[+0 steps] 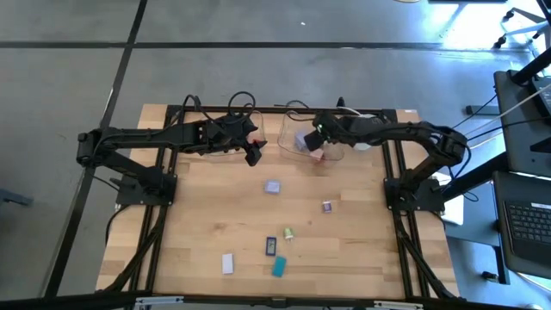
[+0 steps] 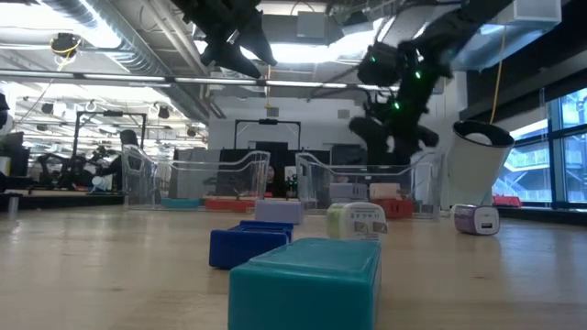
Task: Pick & Place Office items
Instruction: Put the violet charger adapter into the right transparent bin
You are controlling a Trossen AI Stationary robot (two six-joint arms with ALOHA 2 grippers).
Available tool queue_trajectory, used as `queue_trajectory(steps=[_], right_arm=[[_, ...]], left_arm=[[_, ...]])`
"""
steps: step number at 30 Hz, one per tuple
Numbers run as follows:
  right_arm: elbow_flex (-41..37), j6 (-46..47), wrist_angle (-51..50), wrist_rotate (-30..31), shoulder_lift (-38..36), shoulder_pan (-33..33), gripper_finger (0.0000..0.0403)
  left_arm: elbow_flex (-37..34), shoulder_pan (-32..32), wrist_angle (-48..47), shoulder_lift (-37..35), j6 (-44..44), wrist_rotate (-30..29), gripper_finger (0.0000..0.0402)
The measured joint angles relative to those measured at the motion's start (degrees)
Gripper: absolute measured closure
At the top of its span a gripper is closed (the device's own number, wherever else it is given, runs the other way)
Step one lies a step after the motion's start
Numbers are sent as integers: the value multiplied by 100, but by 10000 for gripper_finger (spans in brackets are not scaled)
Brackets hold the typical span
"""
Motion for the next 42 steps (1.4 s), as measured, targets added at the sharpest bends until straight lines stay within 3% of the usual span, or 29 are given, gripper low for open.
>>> queue_trajectory(steps=[6,13,17,21,32,38,42], right_arm=[[1061,-25,-698,-393,-2,91,134],[1732,-272,-904,-1607,-11,724,143],[1824,463,-1809,-2242,-15,1239,151],[1823,1570,-2612,-2061,-6,1854,156],[1668,4193,-3407,-310,57,3200,157],[780,5472,-2989,-1180,105,3417,157],[301,6013,-2673,-1320,105,3577,157]], left_arm=[[0,1,0,0,0,0,123],[0,-1,-1,0,0,0,123],[0,0,0,0,0,0,123],[0,0,0,0,0,0,123],[0,1,-1,0,0,2,123],[0,1,1,0,0,0,123],[0,-1,-3,0,0,0,123]])
